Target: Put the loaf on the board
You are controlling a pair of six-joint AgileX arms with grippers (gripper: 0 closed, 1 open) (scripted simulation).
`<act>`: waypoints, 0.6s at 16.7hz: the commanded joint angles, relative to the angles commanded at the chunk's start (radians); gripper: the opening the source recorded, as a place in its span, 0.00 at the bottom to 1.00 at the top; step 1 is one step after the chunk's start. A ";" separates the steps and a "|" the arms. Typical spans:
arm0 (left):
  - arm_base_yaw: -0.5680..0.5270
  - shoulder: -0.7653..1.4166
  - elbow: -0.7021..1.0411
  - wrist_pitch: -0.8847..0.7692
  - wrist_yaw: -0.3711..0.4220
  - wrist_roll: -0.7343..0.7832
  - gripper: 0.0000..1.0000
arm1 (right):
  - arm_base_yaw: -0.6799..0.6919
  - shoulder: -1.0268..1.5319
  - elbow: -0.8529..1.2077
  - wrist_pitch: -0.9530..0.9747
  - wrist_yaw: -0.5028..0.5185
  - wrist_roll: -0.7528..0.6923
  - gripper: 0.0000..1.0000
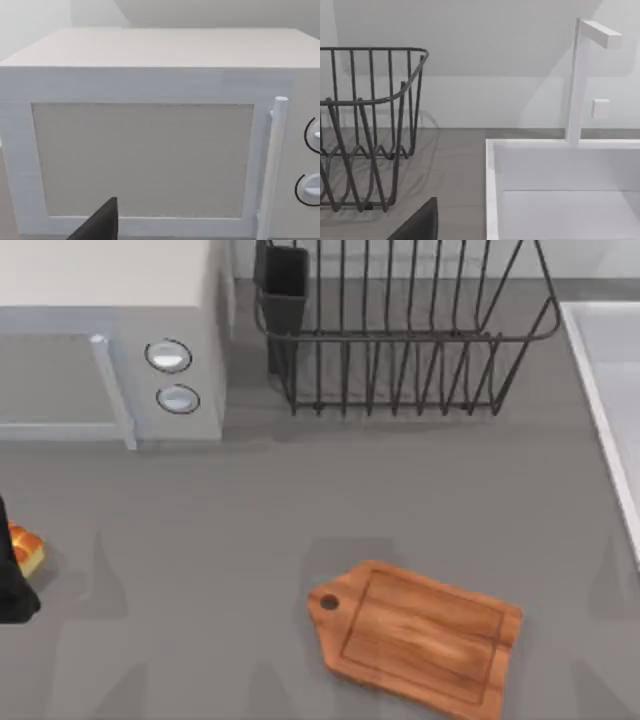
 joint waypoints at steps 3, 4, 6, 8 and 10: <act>0.001 0.010 0.009 -0.007 0.000 0.005 1.00 | 0.000 0.000 0.000 0.000 0.000 0.000 1.00; 0.002 0.031 0.028 -0.022 -0.001 0.014 1.00 | 0.000 0.000 0.000 0.000 0.000 0.000 1.00; 0.006 0.104 0.092 -0.071 -0.001 0.045 1.00 | 0.000 0.000 0.000 0.000 0.000 0.000 1.00; 0.011 0.221 0.183 -0.142 0.000 0.090 1.00 | 0.000 0.000 0.000 0.000 0.000 0.000 1.00; 0.016 0.380 0.294 -0.229 0.001 0.145 1.00 | 0.000 0.000 0.000 0.000 0.000 0.000 1.00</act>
